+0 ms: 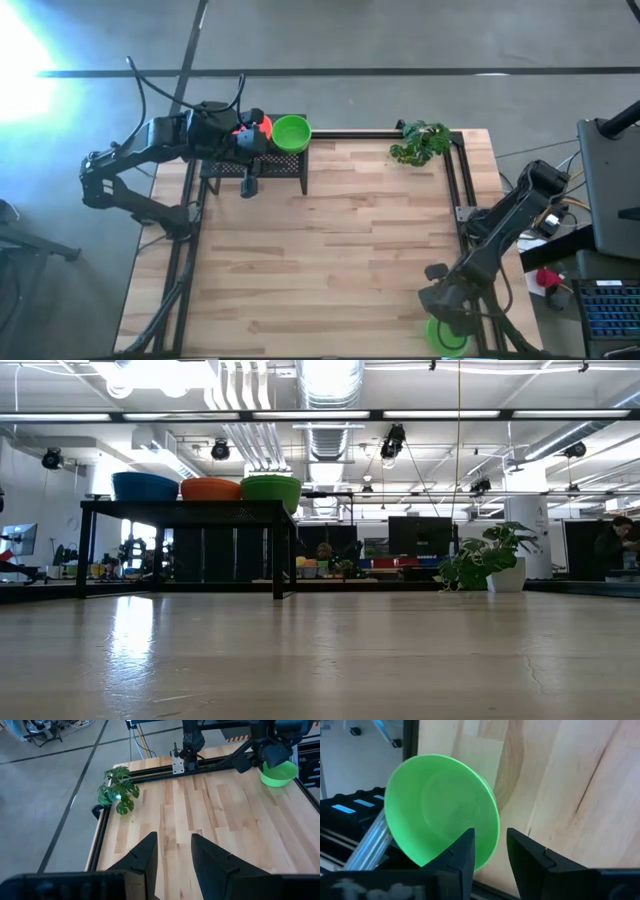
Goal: Pick & Place Mini bowls
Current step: Stack the green bowl on top of the green bowl on the shelf
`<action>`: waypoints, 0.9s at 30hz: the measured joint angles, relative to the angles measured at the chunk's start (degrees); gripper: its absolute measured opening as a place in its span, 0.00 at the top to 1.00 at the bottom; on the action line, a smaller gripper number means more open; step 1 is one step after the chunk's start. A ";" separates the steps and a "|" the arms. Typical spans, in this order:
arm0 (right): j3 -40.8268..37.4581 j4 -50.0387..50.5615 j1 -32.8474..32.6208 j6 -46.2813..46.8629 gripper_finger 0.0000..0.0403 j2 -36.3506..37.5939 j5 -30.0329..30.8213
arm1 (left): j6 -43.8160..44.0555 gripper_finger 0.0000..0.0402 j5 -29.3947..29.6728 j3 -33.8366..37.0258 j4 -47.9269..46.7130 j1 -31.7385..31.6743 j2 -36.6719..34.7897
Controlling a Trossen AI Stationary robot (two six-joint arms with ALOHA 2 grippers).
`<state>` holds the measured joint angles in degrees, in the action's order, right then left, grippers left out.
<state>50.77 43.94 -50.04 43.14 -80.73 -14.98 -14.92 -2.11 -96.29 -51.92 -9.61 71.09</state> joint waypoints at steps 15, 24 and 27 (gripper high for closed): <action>-7.12 -10.49 -0.09 0.19 0.77 0.00 -0.09 | 0.26 0.72 0.02 0.00 0.00 0.02 0.00; -11.05 -16.35 -0.09 0.31 0.80 0.00 -0.13 | 0.35 0.72 0.02 0.00 0.00 0.02 0.00; -12.53 -19.87 -0.09 0.39 0.80 0.00 -0.13 | 0.49 0.72 0.02 0.00 0.00 0.02 -0.01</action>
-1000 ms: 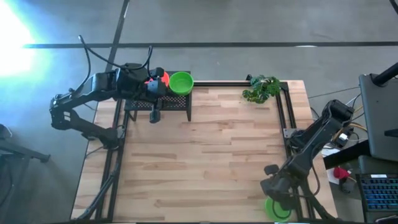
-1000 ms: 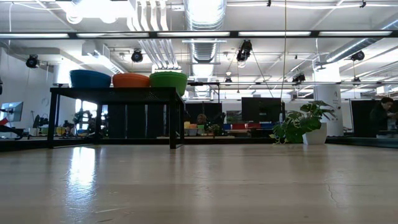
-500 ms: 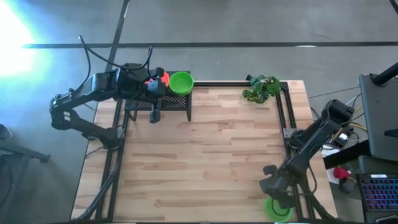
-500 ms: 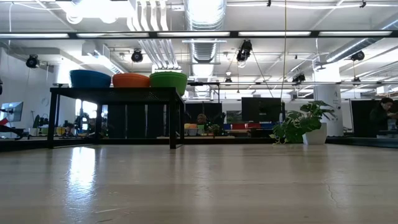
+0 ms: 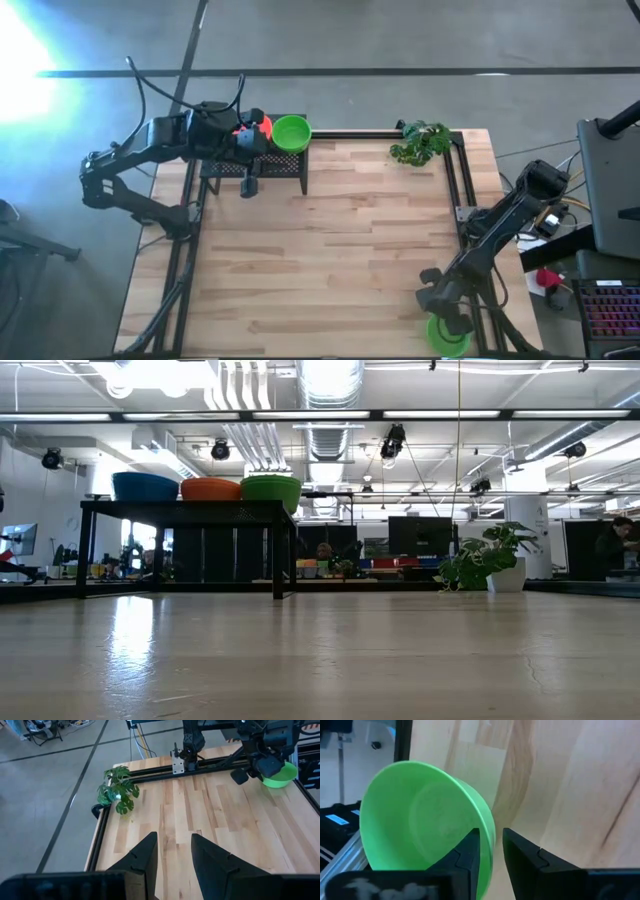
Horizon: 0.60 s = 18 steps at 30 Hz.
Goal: Pick & Place Mini bowls
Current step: Stack the green bowl on top of the green bowl on the shelf
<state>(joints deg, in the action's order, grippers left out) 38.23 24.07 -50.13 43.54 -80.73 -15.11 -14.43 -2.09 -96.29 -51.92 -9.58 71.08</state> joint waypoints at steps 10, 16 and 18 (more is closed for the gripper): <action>-1.79 -2.97 0.14 10.48 0.97 0.00 0.27 | 0.06 0.72 0.00 0.00 0.00 -0.04 -0.01; 1.42 -0.20 0.19 11.58 0.98 0.65 1.67 | 0.06 0.72 0.00 0.00 0.00 -0.04 -0.01; 3.26 2.92 0.38 12.35 0.98 0.93 1.89 | 0.01 0.72 0.00 0.00 0.00 -0.04 -0.01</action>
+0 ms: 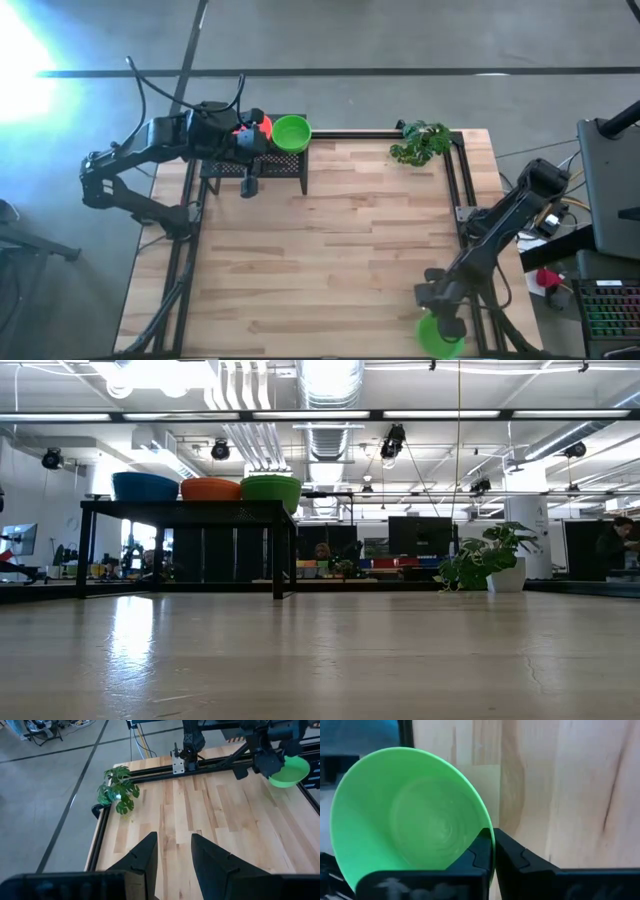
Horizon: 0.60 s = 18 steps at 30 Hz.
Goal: Pick & Place Mini bowls
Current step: Stack the green bowl on top of the green bowl on the shelf
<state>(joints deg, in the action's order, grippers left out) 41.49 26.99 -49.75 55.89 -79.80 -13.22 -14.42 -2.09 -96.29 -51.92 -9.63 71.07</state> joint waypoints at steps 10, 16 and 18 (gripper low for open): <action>11.44 15.71 2.43 8.75 0.98 6.07 8.76 | -0.14 0.72 0.02 0.00 0.01 0.02 0.00; 22.46 31.58 5.34 10.39 0.98 9.69 25.05 | -0.15 0.72 0.02 0.00 0.00 0.02 0.02; 26.11 36.19 7.08 10.17 0.98 10.06 30.58 | -0.15 0.72 0.02 0.00 0.02 0.02 0.02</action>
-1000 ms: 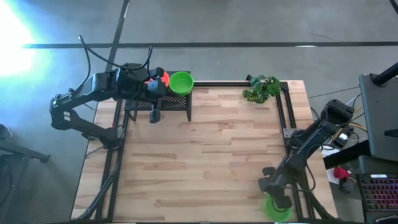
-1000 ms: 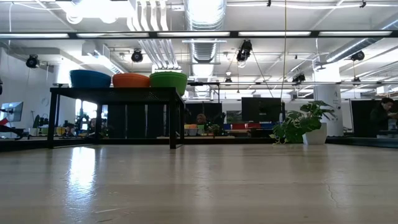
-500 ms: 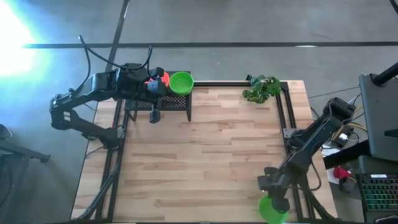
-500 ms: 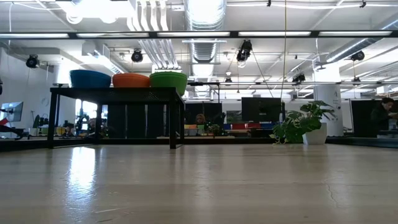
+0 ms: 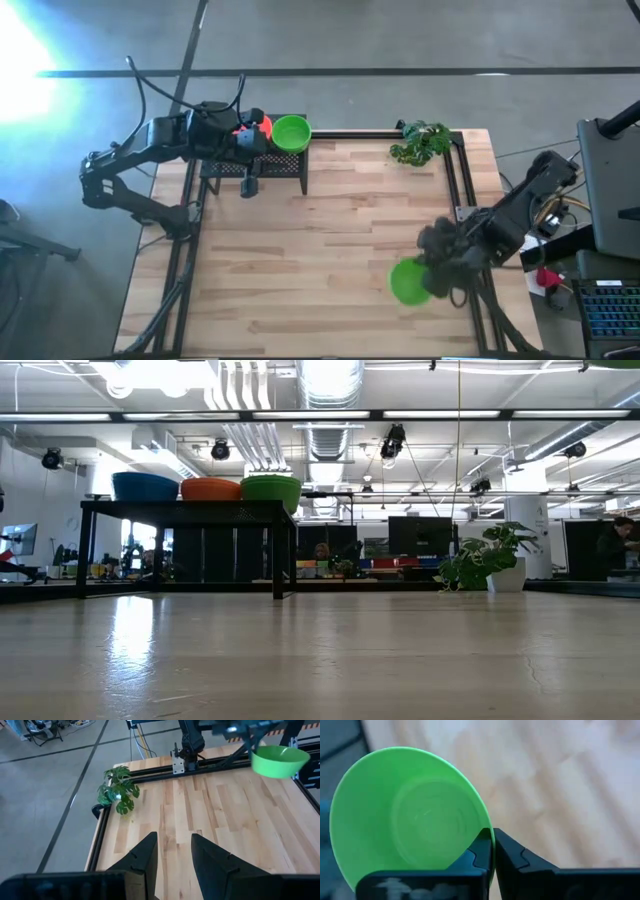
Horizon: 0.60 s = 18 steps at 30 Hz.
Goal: Pick & Place Mini bowls
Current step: Stack the green bowl on top of the green bowl on the shelf
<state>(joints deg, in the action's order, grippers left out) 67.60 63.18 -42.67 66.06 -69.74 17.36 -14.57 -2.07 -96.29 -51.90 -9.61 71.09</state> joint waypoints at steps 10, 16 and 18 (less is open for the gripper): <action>9.80 9.89 13.59 -11.63 0.98 -0.44 14.61 | -1.28 0.72 0.00 0.00 1.55 0.04 1.86; 13.05 9.27 23.95 -17.66 0.98 -0.46 27.35 | -0.87 0.72 0.00 0.00 4.74 0.04 5.70; 13.54 8.62 27.15 -20.56 0.98 -0.46 28.97 | -0.18 0.72 0.00 0.02 6.90 0.07 7.21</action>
<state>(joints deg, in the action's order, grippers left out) 81.14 71.80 -15.52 45.49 -70.19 46.33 -14.75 -2.07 -96.27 -45.00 -9.54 78.30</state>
